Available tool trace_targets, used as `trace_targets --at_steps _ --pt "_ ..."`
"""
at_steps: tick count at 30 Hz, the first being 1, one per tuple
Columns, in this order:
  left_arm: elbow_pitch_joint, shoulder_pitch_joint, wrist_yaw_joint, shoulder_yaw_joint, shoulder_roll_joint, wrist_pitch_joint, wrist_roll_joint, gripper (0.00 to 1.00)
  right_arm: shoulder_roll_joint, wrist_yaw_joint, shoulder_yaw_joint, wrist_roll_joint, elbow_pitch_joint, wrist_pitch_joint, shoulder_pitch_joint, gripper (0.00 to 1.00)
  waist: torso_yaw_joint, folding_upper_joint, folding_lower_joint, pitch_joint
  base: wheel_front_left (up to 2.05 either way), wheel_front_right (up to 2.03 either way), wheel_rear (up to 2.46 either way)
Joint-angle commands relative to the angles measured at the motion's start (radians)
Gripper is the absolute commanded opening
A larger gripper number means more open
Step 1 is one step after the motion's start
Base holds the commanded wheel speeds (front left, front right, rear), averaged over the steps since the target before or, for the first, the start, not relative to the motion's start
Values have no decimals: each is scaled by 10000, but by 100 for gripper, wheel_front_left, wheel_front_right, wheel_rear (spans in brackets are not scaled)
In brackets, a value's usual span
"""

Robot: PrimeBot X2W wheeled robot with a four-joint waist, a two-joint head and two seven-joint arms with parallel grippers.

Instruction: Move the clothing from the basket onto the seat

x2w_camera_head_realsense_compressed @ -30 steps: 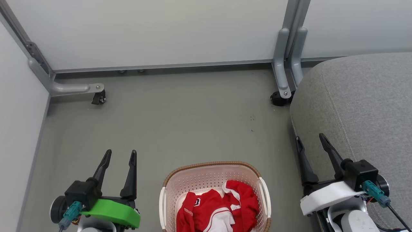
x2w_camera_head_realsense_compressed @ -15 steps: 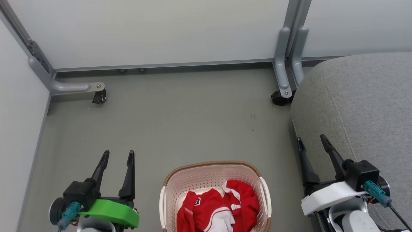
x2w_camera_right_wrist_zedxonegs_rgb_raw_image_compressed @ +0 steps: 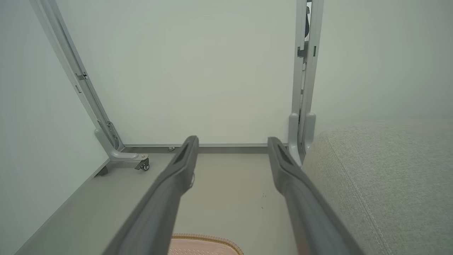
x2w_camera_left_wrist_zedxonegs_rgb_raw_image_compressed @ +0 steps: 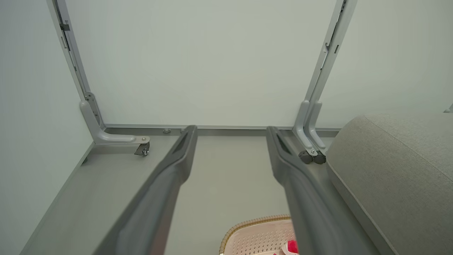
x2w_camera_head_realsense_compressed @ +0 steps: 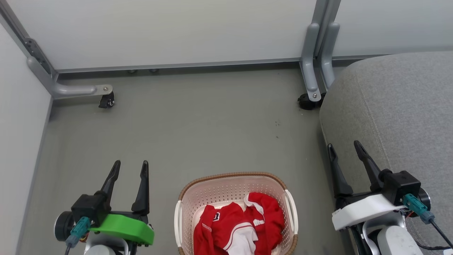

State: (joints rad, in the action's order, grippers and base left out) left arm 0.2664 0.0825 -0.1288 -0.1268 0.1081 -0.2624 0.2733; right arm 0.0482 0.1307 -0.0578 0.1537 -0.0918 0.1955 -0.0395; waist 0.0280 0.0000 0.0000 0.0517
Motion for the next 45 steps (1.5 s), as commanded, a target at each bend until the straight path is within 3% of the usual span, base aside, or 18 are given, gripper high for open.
trace_targets --at_steps 1,12,30,36,45 --pt "62 316 -36 -63 -52 -37 -132 100 38 2 28 -10 104 23 -162 100 -4 0 0 262 0 0 0" --pt "2557 2219 -35 -1667 -444 -23 -4 100 35 1 -64 -63 788 88 -1364 100 -228 0 0 2525 0 0 0" --pt "6847 5850 -35 -6180 -518 70 418 100 29 1 -378 324 1788 593 -3205 100 -1604 0 0 6602 0 0 0" --pt "7827 6967 -35 -7084 -202 173 159 100 20 1 -486 613 2151 697 -3558 100 -2231 0 0 7818 0 0 0" --pt "8900 8438 -35 -7645 478 760 218 100 17 1 -504 1241 2862 706 -3875 100 -2894 0 0 9072 0 0 0"
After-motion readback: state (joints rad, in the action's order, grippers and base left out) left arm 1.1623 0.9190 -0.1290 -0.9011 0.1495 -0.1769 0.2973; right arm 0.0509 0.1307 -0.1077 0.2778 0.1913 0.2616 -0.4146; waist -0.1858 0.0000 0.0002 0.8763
